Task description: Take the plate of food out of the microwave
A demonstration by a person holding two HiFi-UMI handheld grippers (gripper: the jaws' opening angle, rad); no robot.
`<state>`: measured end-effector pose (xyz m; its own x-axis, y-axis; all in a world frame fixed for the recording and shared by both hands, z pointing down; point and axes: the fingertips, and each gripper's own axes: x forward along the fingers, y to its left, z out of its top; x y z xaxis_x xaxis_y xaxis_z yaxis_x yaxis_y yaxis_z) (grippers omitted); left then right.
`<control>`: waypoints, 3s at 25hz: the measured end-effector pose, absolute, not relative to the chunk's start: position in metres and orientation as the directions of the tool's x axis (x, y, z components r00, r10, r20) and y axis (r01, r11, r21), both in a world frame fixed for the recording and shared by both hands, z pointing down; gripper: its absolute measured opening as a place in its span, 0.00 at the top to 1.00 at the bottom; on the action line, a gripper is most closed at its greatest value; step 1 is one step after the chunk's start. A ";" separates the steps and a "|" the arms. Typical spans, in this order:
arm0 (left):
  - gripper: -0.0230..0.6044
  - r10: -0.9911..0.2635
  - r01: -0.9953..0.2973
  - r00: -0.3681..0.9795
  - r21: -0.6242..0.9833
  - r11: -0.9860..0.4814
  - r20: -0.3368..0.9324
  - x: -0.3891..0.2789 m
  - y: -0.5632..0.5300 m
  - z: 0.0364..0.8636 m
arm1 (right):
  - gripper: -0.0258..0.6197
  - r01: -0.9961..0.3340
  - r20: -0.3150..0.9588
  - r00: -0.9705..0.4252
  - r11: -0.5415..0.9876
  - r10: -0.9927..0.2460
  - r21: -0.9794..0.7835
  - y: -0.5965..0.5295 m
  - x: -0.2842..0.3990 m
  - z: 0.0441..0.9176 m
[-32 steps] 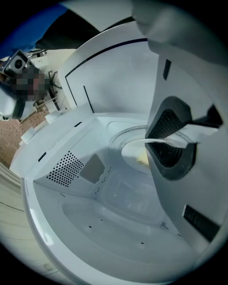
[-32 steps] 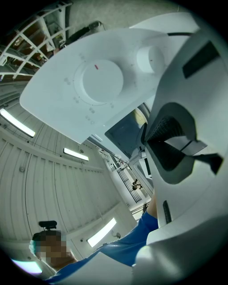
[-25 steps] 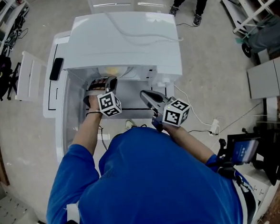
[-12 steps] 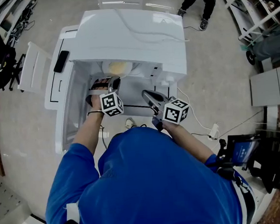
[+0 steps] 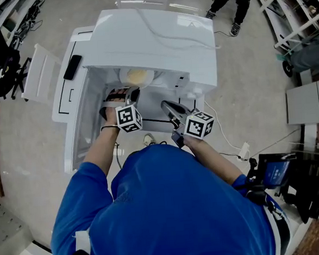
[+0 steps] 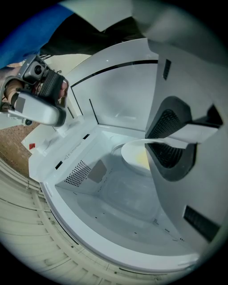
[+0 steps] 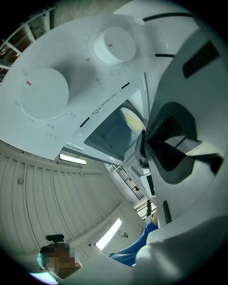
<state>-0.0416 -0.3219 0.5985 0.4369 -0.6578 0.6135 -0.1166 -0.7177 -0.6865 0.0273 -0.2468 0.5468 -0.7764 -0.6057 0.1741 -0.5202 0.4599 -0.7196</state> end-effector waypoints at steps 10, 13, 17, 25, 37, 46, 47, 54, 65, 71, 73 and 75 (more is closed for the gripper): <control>0.90 -0.656 -0.212 0.469 -0.646 -0.733 0.591 -0.044 -0.317 0.592 | 0.96 -0.516 0.173 -0.774 0.448 -0.609 -0.730 -0.249 0.024 0.549; 0.90 -0.671 -0.307 0.481 -0.609 -0.732 0.564 -0.049 -0.319 0.586 | 0.96 -0.514 0.174 -0.776 0.449 -0.606 -0.731 -0.250 0.022 0.550; 0.87 -0.703 -0.499 0.489 -0.496 -0.711 0.516 -0.061 -0.322 0.576 | 0.96 -0.511 0.174 -0.781 0.453 -0.600 -0.730 -0.249 0.019 0.549; 0.81 -0.763 -0.822 0.467 -0.099 -0.561 0.447 -0.097 -0.330 0.567 | 0.96 -0.509 0.178 -0.786 0.456 -0.592 -0.730 -0.248 0.016 0.550; 0.67 -0.789 -0.779 0.511 0.572 -0.258 0.340 -0.111 -0.340 0.570 | 0.96 -0.515 0.180 -0.784 0.461 -0.594 -0.722 -0.247 0.016 0.547; 0.64 -0.809 -0.496 0.503 0.868 0.019 0.305 -0.118 -0.347 0.596 | 0.96 -0.527 0.187 -0.775 0.454 -0.604 -0.718 -0.247 0.018 0.549; 0.64 -0.811 -0.466 0.505 0.884 0.034 0.297 -0.117 -0.348 0.597 | 0.96 -0.529 0.188 -0.774 0.453 -0.605 -0.718 -0.247 0.018 0.549; 0.64 -0.807 -0.364 0.513 0.926 0.103 0.292 -0.111 -0.357 0.607 | 0.96 -0.543 0.200 -0.764 0.443 -0.614 -0.714 -0.247 0.022 0.551; 0.81 -0.818 -0.302 0.494 0.940 0.158 0.296 -0.107 -0.364 0.610 | 0.96 -0.550 0.202 -0.758 0.441 -0.620 -0.710 -0.246 0.029 0.549; 0.89 -0.837 -0.264 0.476 0.951 0.158 0.271 -0.111 -0.367 0.610 | 0.96 -0.550 0.205 -0.759 0.442 -0.617 -0.709 -0.245 0.033 0.551; 0.90 -0.844 -0.244 0.470 0.957 0.158 0.259 -0.112 -0.367 0.610 | 0.96 -0.549 0.205 -0.761 0.444 -0.615 -0.708 -0.244 0.035 0.552; 0.91 -0.851 -0.226 0.464 0.961 0.156 0.248 -0.114 -0.366 0.610 | 0.96 -0.547 0.203 -0.764 0.447 -0.613 -0.708 -0.244 0.035 0.552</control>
